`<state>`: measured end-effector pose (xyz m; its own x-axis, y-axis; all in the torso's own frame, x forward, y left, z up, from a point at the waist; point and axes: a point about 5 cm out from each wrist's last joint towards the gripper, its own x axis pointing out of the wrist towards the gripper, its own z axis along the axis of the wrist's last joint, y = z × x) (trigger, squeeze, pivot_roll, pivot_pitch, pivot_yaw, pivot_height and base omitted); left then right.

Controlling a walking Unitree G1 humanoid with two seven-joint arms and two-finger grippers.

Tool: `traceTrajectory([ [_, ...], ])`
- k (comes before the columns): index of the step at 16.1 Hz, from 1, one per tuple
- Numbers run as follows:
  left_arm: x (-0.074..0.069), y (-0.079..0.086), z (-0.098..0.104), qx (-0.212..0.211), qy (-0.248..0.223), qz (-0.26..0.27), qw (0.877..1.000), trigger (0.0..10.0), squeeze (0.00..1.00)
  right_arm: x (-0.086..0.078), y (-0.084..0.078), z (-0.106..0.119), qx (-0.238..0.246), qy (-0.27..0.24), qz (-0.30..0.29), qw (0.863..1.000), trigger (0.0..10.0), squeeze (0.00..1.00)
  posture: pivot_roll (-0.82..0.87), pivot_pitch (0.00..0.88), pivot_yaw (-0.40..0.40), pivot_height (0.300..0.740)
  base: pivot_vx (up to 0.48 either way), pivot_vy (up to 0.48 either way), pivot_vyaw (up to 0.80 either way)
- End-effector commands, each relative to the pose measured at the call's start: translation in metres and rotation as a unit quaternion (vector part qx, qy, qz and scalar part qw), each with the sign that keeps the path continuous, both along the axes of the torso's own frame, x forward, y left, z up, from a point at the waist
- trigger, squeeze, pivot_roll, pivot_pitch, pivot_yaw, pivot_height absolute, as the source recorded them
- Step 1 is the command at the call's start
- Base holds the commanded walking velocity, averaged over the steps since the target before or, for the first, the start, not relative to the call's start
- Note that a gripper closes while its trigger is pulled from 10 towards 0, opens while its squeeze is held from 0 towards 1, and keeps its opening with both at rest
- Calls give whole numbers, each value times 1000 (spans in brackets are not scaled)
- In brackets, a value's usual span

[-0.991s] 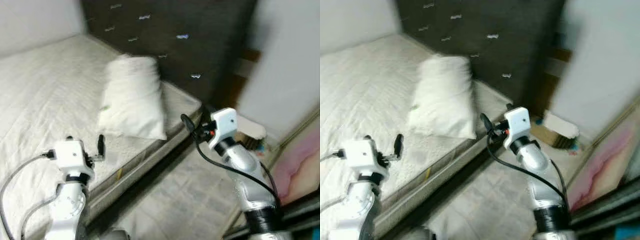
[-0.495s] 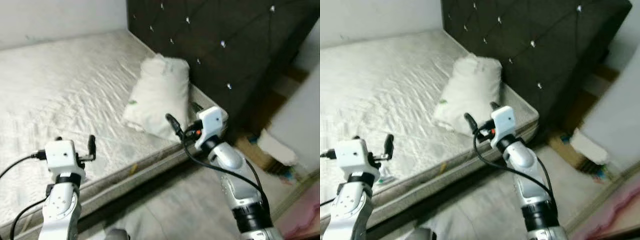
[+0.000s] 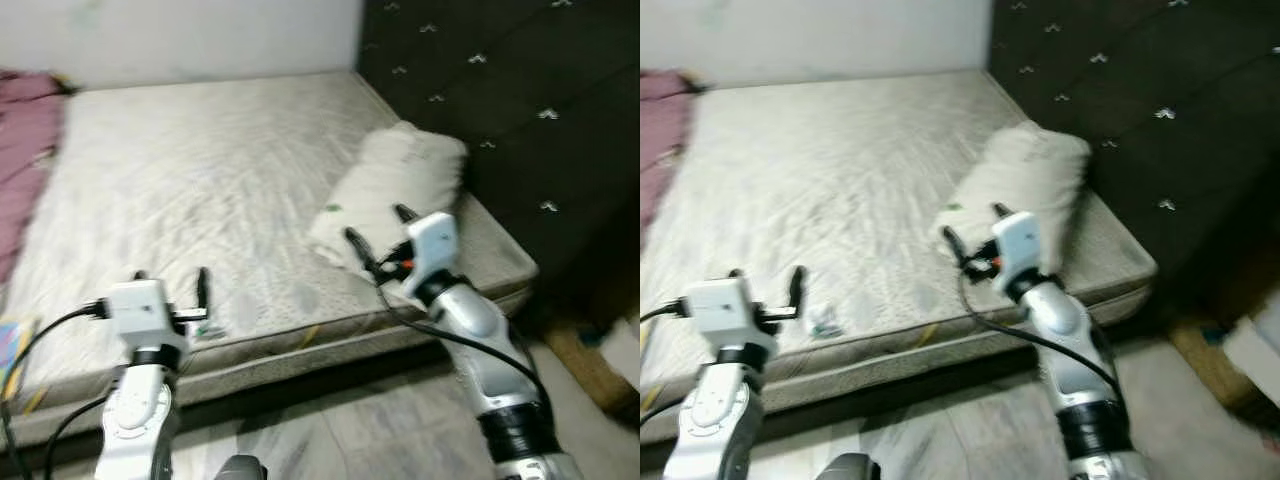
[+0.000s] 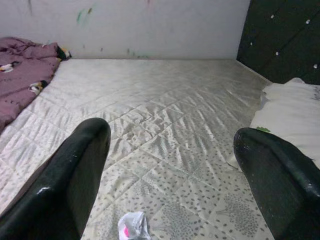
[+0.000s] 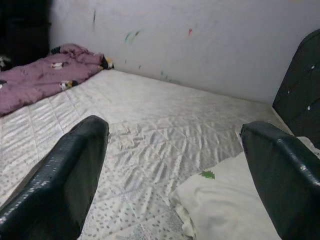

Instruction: Clean up the room

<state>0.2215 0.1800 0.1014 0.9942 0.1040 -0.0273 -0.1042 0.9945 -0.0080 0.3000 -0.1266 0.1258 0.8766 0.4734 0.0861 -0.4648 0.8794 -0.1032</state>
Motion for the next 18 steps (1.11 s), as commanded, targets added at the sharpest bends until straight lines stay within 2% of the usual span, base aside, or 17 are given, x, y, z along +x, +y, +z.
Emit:
traceTrajectory([
  [1,0,4,3,11,-6,3,1000,10000,0,1,6,2,3,-4,9,1000,10000,0,93,0,-87,740,0,0,800],
  [10,2,0,4,-16,-9,-23,1000,10000,0,6,7,3,9,-5,3,1000,10000,0,89,9,-91,740,0,0,754],
  [18,1,-4,5,-22,-16,-39,999,10000,0,8,6,3,11,-4,-3,1000,10000,0,90,0,-92,740,327,0,0],
])
